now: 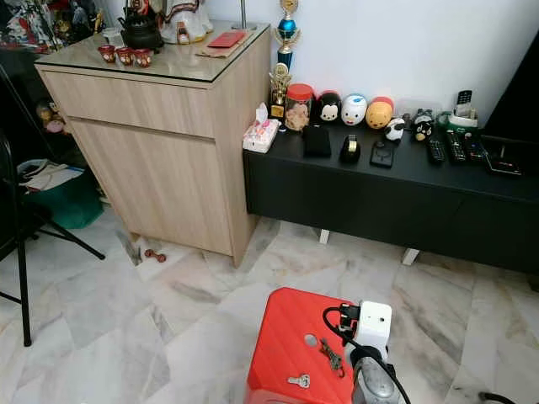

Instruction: Hang keys on a hook

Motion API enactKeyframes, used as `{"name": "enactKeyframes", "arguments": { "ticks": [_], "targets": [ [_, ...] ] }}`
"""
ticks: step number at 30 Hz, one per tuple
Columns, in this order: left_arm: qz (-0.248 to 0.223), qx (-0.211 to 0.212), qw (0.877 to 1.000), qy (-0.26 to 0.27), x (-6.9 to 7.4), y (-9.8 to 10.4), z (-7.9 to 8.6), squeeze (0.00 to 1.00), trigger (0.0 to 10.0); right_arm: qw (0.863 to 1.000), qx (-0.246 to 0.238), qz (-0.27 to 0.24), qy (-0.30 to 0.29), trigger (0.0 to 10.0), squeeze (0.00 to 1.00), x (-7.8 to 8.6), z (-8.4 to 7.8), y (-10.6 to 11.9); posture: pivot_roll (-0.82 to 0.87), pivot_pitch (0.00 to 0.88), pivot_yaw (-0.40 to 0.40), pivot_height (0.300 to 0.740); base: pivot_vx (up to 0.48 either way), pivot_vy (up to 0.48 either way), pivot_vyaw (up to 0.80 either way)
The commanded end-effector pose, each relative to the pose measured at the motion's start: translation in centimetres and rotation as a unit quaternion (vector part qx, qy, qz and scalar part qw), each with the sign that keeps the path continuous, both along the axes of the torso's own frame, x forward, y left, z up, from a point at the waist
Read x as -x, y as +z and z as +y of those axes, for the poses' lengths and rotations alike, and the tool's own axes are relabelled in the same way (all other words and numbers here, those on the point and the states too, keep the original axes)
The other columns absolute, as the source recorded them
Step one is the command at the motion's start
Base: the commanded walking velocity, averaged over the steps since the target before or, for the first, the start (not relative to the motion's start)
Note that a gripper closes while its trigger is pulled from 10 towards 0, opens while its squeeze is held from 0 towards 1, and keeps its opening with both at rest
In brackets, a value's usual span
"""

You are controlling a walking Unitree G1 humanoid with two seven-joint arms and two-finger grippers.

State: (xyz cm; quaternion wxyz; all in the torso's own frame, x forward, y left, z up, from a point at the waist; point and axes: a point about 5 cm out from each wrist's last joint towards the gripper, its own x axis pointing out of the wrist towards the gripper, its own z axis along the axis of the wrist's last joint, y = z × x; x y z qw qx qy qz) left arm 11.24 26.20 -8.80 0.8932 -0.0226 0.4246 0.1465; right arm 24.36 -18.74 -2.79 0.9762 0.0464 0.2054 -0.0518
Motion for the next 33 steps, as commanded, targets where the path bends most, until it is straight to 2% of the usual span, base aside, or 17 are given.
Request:
{"name": "enactKeyframes", "arguments": {
  "ticks": [1, 10, 13, 14, 16, 17, 18, 20, 22, 25, 29, 33],
  "targets": [
    [0.004, 0.006, 1.0, 0.021, 0.5, -0.2, -0.1, 0.0, 10.0, 1.0, 0.007, 0.01, 0.008, 10.0, 0.0, -0.1, -0.1, -0.1, 0.12, 0.0, -0.027, 0.705, 0.0, 0.0, 0.0],
    [-0.009, -0.003, 1.0, 0.018, 0.3, 0.0, -0.1, 0.0, 10.0, 1.0, 0.007, 0.021, 0.014, 10.0, 0.0, 0.0, -0.1, -0.3, 0.13, 0.0, -0.036, 0.65, 0.0, 0.0, 0.0],
    [-0.03, -0.017, 0.999, 0.017, 0.1, 0.3, 0.1, 0.0, 10.0, 0.999, 0.006, 0.023, 0.024, 10.0, 0.0, -0.1, 0.3, -0.4, 0.13, 0.0, -0.039, 0.635, 0.0, 0.0, 0.0],
    [-0.144, -0.058, 0.988, -0.02, -6.7, 3.6, 0.7, 0.0, 10.0, 0.999, 0.008, 0.029, 0.029, 10.0, 0.0, 0.0, 0.4, -0.5, 0.14, 0.0, -0.04, 0.635, 0.0, 0.0, 0.0],
    [-0.227, -0.105, 0.967, -0.046, -11.5, 7.2, 1.1, 0.0, 10.0, 0.999, 0.007, 0.037, 0.034, 10.0, 0.0, 0.1, 0.6, -0.7, 0.15, 0.0, -0.04, 0.635, 0.0, 0.0, 0.0],
    [-0.251, -0.12, 0.959, -0.05, -12.5, 8.4, 1.4, 0.0, 10.0, 0.999, 0.004, 0.038, 0.037, 10.0, 0.0, 0.1, 0.7, -0.7, 0.15, 0.0, -0.039, 0.635, 0.0, 0.0, 0.0],
    [-0.251, -0.12, 0.959, -0.05, -12.5, 8.4, 1.4, 0.0, 10.0, 0.999, 0.004, 0.038, 0.037, 10.0, 0.0, 0.1, 0.7, -0.7, 0.15, 0.0, -0.039, 0.635, 0.0, 0.0, 0.0],
    [-0.293, -0.132, 0.945, -0.057, -14.1, 10.3, 1.6, 0.0, 10.0, 0.998, 0.001, 0.04, 0.04, 10.0, 0.0, 0.1, 1.0, -0.8, 0.15, 0.0, -0.036, 0.635, 0.0, 0.0, 0.0],
    [-0.304, -0.13, 0.942, -0.058, -14.4, 10.6, 1.6, 0.0, 10.0, 0.998, -0.001, 0.04, 0.041, 10.0, 0.0, 0.1, 1.0, -0.8, 0.15, 0.0, -0.036, 0.635, 0.0, 0.0, 0.0],
    [-0.351, -0.121, 0.926, -0.068, -15.3, 12.1, 1.4, 0.0, 10.0, 0.998, -0.001, 0.042, 0.047, 10.0, 0.0, 0.2, 1.1, -0.9, 0.15, 0.0, -0.037, 0.635, 0.0, 0.0, 0.0],
    [-0.39, -0.119, 0.91, -0.082, -15.9, 13.5, 0.5, 0.0, 10.0, 0.998, -0.002, 0.048, 0.05, 10.0, 0.0, 0.4, 1.0, -1.1, 0.15, 0.0, -0.039, 0.635, 0.0, 0.0, 0.0],
    [-0.401, -0.103, 0.906, -0.085, -15.6, 13.8, -0.3, 0.0, 10.0, 0.998, -0.003, 0.049, 0.051, 10.0, 0.0, 0.4, 0.9, -1.1, 0.15, 0.0, -0.038, 0.635, 0.0, 0.0, 0.0]
  ]
}}
